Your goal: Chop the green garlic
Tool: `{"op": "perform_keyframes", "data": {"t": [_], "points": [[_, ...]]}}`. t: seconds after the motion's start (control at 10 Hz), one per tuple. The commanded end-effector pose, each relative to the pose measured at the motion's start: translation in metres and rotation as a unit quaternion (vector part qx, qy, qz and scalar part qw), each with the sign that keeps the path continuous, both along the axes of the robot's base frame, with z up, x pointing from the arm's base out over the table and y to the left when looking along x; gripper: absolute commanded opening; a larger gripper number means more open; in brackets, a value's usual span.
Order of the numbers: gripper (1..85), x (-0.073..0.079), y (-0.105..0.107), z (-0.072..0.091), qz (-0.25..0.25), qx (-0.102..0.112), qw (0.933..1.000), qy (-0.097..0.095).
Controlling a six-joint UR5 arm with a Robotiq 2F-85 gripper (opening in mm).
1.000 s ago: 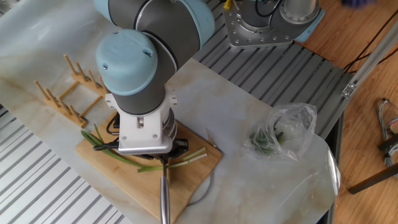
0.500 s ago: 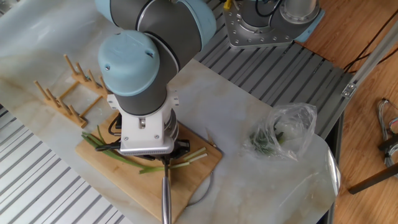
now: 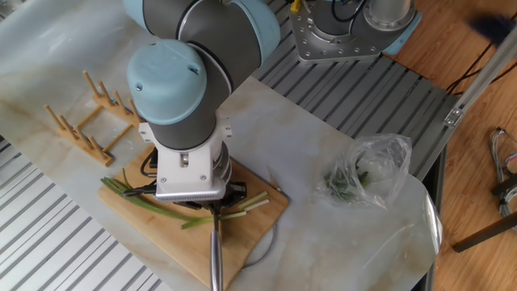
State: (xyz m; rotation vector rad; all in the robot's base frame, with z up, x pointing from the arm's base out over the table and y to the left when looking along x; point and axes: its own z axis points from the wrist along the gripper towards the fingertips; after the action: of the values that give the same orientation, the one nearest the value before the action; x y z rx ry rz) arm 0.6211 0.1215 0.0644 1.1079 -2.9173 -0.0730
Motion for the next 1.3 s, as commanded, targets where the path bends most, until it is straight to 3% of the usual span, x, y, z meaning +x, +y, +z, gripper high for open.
{"op": "perform_keyframes", "data": {"t": [0.0, 0.9, 1.2], "points": [[1.3, 0.0024, 0.0009, 0.0003, -0.001, 0.005, 1.0000, -0.004], [1.3, 0.0052, -0.0007, -0.0037, -0.001, 0.005, 0.9999, -0.012], [1.3, 0.0037, -0.0050, -0.0009, 0.002, 0.002, 1.0000, -0.006]]}}
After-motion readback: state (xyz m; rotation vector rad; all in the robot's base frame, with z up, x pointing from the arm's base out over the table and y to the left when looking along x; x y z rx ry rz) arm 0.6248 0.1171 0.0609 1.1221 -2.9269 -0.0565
